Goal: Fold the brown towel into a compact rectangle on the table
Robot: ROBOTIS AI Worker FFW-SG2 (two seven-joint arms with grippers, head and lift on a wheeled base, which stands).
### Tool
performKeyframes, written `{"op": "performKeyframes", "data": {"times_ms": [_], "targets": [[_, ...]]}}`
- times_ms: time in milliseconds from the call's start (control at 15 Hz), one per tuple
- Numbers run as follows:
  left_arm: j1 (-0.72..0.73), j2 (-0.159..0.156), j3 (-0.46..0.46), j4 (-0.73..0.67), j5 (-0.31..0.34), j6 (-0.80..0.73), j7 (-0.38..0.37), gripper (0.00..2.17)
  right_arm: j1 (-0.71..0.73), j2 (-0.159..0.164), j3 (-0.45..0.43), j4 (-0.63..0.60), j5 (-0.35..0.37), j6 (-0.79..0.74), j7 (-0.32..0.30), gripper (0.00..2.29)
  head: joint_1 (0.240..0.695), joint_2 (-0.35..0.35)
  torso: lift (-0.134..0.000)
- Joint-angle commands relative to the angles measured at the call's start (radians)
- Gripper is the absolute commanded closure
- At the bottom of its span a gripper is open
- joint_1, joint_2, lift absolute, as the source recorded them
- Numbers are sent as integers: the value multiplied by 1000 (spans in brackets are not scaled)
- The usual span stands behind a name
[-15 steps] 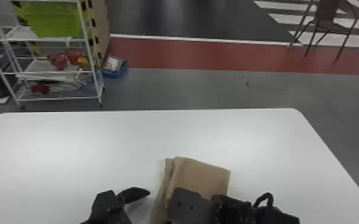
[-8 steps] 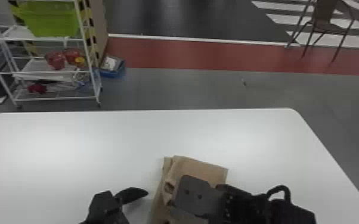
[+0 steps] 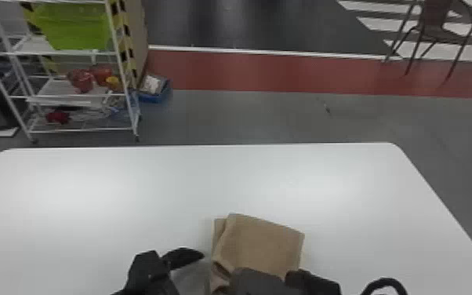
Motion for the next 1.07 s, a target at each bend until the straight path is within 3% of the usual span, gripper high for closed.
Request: {"op": "performKeyframes", "data": {"times_ms": [0,867,933,1000], "targets": [[0,0,0,-2,0,0,0,76,8,-1,17,0,5,0,3,1332,695,-99,-122],[8,2,11,-14,2,-3,-2,76,5,-4,43,76,25,-9,3,1332,695,-84,-122],[8,2,19,-20,2,0,-14,76,5,-3,43,79,25,-9,3,1332,695,-84,-122],[3,2,42,-25,2,16,-80,76,5,1,44,79,25,-9,3,1332,695,-83,-122]]}}
